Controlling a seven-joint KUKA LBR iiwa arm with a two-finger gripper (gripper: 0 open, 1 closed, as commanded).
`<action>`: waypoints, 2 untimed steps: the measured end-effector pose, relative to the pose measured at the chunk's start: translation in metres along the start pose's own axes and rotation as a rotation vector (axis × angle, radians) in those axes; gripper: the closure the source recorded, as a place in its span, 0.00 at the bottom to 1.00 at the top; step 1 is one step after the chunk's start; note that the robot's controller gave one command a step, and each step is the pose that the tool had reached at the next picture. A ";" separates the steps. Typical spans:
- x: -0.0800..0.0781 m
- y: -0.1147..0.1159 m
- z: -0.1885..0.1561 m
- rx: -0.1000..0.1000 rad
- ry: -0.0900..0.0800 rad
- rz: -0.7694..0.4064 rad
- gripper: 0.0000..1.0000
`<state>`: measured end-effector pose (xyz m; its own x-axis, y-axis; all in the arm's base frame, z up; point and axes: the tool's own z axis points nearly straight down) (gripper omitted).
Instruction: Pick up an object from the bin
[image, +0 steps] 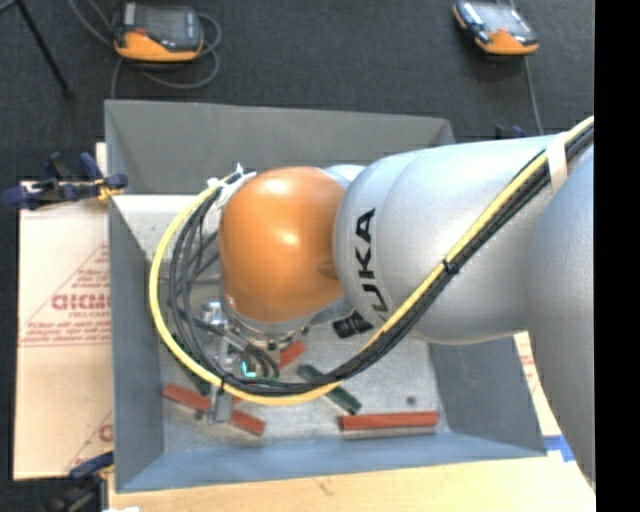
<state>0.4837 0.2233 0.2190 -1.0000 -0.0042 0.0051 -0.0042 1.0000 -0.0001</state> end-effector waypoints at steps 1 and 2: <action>-0.007 -0.075 0.152 0.002 -0.002 -0.033 0.00; -0.008 -0.073 0.149 -0.002 -0.007 -0.030 1.00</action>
Offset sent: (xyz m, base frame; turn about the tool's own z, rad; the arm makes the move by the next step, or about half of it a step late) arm 0.0070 -0.0723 -0.1490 -0.0359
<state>0.4916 0.1504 0.0703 -0.9994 -0.0343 -0.0022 -0.0343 0.9994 0.0018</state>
